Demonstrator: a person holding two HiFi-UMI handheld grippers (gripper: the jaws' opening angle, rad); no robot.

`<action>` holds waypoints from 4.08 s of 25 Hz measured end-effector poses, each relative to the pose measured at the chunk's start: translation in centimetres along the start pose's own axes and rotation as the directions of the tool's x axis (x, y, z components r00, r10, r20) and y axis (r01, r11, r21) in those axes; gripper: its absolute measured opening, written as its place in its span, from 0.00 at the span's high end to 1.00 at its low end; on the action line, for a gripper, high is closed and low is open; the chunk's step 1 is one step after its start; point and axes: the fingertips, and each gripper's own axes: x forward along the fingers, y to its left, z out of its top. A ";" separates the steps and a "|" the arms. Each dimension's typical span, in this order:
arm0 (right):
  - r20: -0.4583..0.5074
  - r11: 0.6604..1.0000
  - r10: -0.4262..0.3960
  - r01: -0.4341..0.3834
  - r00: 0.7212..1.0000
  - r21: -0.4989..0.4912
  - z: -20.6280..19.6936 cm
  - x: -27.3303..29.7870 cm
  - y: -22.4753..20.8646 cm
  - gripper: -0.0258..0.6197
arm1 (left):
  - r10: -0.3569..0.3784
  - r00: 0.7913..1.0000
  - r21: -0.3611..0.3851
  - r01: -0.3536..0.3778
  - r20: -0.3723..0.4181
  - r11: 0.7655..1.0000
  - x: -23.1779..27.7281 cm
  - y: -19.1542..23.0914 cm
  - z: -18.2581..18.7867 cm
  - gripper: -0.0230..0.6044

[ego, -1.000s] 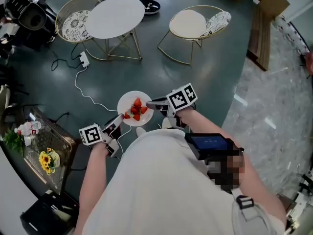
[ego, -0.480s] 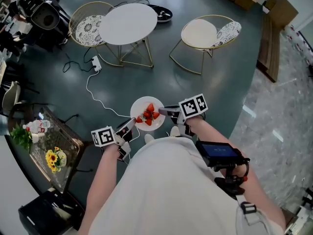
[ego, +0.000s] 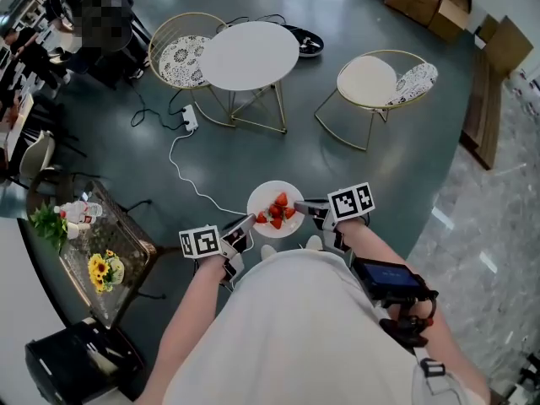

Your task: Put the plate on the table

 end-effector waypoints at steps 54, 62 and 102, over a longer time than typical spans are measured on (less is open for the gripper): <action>0.031 0.986 -0.143 0.139 0.989 0.094 14.9 5.6 -7.6 0.92 | -0.068 0.990 -0.092 0.057 -0.120 0.994 8.1 6.6 15.5 0.94; 0.009 0.985 -0.169 0.168 0.986 0.039 21.2 11.9 -7.1 0.91 | -0.047 0.993 -0.052 0.041 -0.108 0.998 6.4 10.3 23.1 0.94; -0.209 0.998 -0.053 0.059 0.976 0.022 46.9 17.3 -18.0 0.90 | 0.188 0.982 -0.276 -0.178 0.008 0.945 19.8 16.0 43.7 0.94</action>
